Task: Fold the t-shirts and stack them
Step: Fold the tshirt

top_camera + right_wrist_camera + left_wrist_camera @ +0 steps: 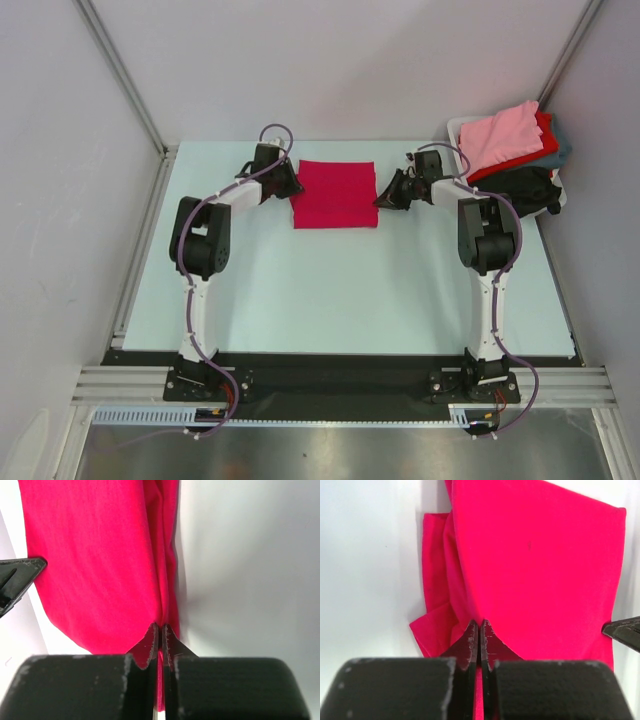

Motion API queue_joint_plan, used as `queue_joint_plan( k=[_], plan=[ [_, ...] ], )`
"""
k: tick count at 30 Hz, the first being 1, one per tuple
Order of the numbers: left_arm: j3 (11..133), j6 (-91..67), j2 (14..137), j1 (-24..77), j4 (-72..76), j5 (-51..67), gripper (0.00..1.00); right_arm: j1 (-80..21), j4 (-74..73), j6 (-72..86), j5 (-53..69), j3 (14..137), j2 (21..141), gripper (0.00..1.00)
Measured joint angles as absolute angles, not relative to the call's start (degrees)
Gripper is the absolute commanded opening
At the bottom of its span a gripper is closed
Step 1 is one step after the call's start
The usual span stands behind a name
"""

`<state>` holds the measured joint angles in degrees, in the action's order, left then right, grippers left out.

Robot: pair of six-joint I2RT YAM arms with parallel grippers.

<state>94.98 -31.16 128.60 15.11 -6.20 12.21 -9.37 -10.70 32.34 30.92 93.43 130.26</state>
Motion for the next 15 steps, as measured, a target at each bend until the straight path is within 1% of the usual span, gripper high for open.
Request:
queue_joint_plan(
  k=[6, 13, 15],
  plan=[
    [94.17, -31.16, 127.92, 14.92, -6.66, 12.45, 0.0, -9.39, -11.42, 32.34, 31.05, 93.45, 129.62, 0.0],
    [90.59, -31.18, 123.44, 14.83, -6.9, 13.3, 0.0, -9.89, -12.1, 32.38, 31.11, 92.79, 125.62, 0.0],
    [89.27, -31.2, 122.02, 14.83, -6.87, 13.69, 0.05, -10.13, -12.03, 32.38, 31.11, 91.98, 124.25, 0.01]
  ],
)
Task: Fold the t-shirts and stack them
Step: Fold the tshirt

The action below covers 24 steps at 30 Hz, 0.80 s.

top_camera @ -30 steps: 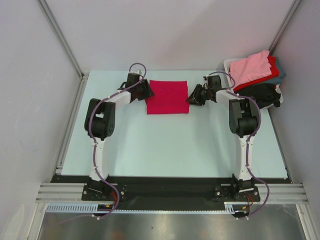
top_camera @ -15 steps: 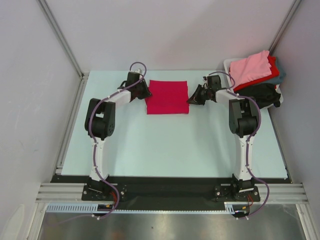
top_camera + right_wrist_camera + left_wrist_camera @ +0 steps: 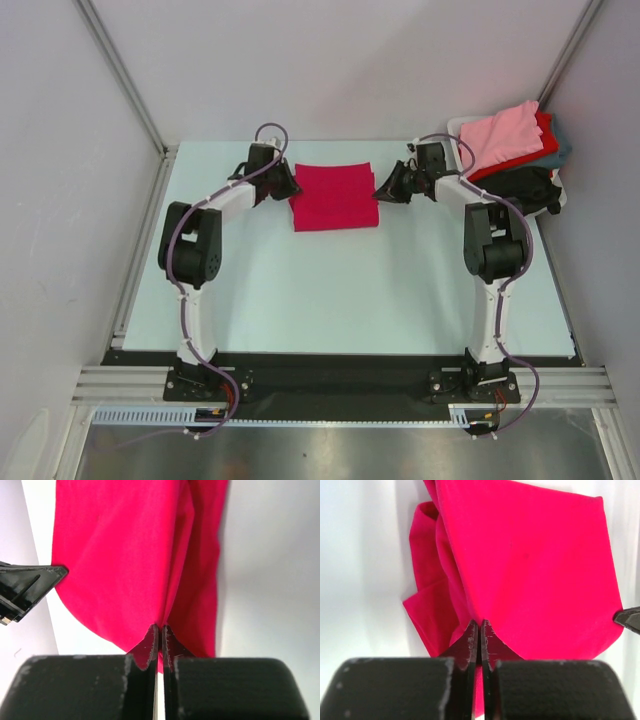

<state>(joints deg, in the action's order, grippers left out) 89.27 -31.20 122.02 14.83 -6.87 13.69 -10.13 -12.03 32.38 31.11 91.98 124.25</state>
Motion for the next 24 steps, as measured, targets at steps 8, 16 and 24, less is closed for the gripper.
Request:
queue_joint_plan(
  k=[8, 16, 24],
  plan=[
    [85.97, -31.4, 120.92, 14.81, -6.61, 14.9, 0.55, -10.59, -11.77, 32.64, 30.98, 88.14, 122.72, 0.25],
    [84.42, -31.42, 120.95, 14.81, -7.03, 14.11, 0.61, -10.37, -11.79, 32.84, 30.81, 87.29, 122.76, 0.38],
    [84.44, -31.42, 122.45, 14.81, -7.01, 14.31, 0.19, -10.17, -11.55, 32.99, 30.83, 87.22, 124.22, 0.06]
  ],
)
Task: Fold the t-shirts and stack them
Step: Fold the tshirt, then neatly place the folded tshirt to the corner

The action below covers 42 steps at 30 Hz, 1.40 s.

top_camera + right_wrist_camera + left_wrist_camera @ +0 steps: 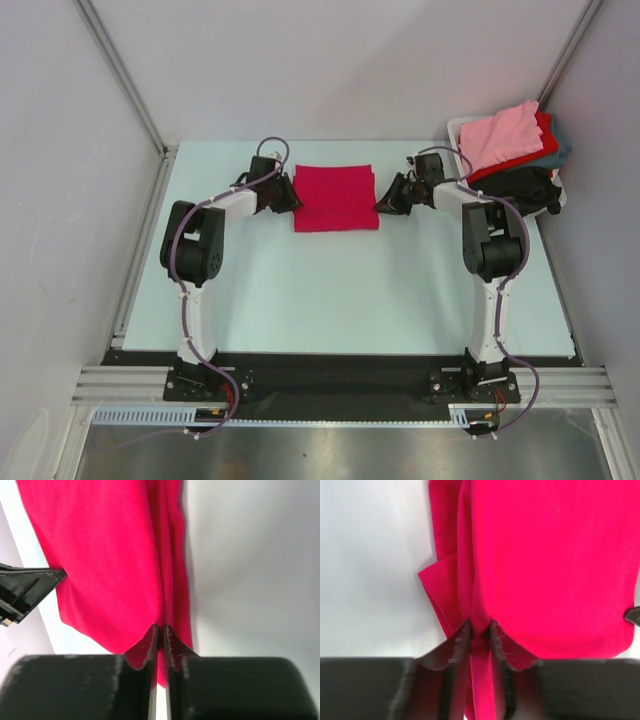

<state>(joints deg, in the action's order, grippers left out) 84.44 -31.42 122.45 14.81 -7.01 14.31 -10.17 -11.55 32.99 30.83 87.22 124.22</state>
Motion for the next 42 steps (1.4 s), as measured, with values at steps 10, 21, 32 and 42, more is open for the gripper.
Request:
queue_joint_plan(
  k=[10, 21, 32, 42],
  plan=[
    [80.53, -31.64, 122.04, 14.74, -3.46, 15.38, 0.01, -9.63, -10.15, 33.04, 30.87, 84.36, 125.29, 0.02],
    [76.82, -31.14, 118.52, 14.72, -2.31, 13.56, 0.6, -9.34, -5.63, 34.41, 32.14, 81.45, 124.18, 0.43],
    [75.81, -31.18, 116.62, 14.44, -5.52, 11.07, 0.57, -9.37, -5.82, 34.28, 31.22, 79.96, 122.93, 0.4],
    [78.06, -34.17, 120.86, 14.33, -3.22, 16.14, 0.21, -9.37, -6.07, 34.28, 31.07, 79.59, 122.76, 0.36]
  ],
)
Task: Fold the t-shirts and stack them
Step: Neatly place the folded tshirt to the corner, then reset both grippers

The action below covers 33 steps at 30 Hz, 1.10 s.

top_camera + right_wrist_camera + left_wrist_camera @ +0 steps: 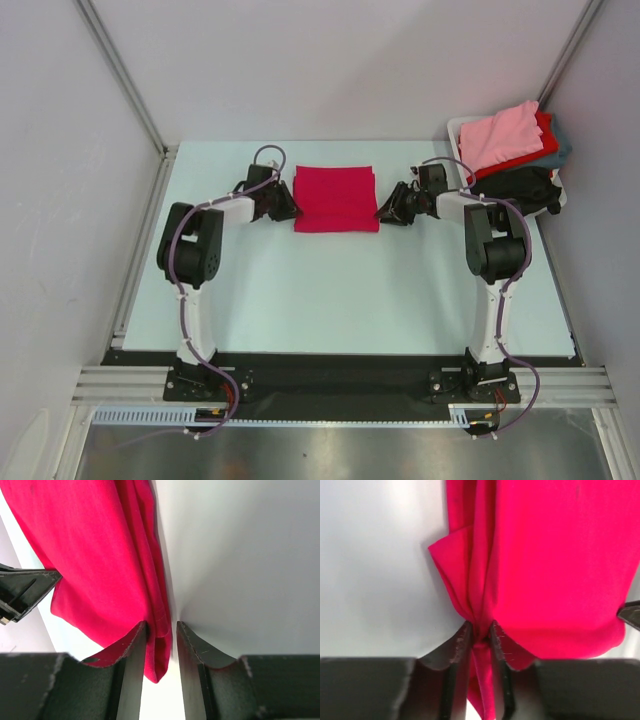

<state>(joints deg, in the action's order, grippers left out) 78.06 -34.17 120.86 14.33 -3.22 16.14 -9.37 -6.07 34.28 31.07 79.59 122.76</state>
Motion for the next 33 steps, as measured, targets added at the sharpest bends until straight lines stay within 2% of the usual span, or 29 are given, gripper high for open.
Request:
queue_joint_plan(
  k=[2, 11, 13, 18, 19, 20, 21, 22, 24, 25, 26, 33],
  plan=[
    [78.39, -35.0, 121.56, 14.15, -2.7, 17.19, 0.01, -9.37, -6.13, 34.28, 31.05, 79.55, 122.65, 0.36],
    [75.7, -35.59, 121.16, 9.19, -0.14, 23.46, 0.0, -9.41, -7.18, 34.24, 30.28, 78.39, 120.97, 0.43],
    [74.52, -34.46, 120.01, 6.44, -1.06, 24.01, 0.0, -9.43, -7.27, 34.3, 29.93, 78.08, 120.27, 0.47],
    [74.08, -29.91, 116.33, -4.78, -9.19, 20.99, 0.02, -9.58, -7.16, 34.94, 28.05, 77.52, 117.89, 0.48],
    [74.13, -29.04, 115.46, -7.31, -10.94, 19.53, 0.08, -9.58, -6.98, 35.03, 27.77, 77.23, 117.43, 0.48],
    [74.17, -28.1, 114.61, -9.65, -12.78, 17.87, 0.2, -9.58, -6.79, 35.33, 27.38, 76.77, 116.75, 0.48],
    [74.17, -27.14, 113.71, -11.73, -14.44, 16.08, 0.36, -9.58, -6.68, 35.59, 27.18, 76.36, 116.16, 0.49],
    [74.17, -26.48, 112.99, -13.3, -15.77, 14.26, 0.57, -9.61, -6.57, 35.79, 27.03, 75.99, 115.59, 0.49],
    [74.17, -25.54, 111.22, -15.73, -18.46, 9.54, 0.73, -9.63, -6.55, 36.01, 26.72, 75.7, 114.78, 0.51],
    [74.17, -25.36, 110.32, -16.03, -19.66, 7.33, 0.9, -9.63, -6.37, 36.1, 26.52, 75.66, 114.43, 0.53],
    [74.13, -24.99, 109.23, -15.94, -20.75, 5.48, 0.96, -9.63, -6.13, 36.21, 26.33, 75.53, 114.1, 0.54],
    [70.19, -24.77, 94.0, -12.69, -23.18, -4.47, 0.97, -9.63, -5.63, 36.4, 25.04, 72.62, 111.22, 0.61]
  ],
)
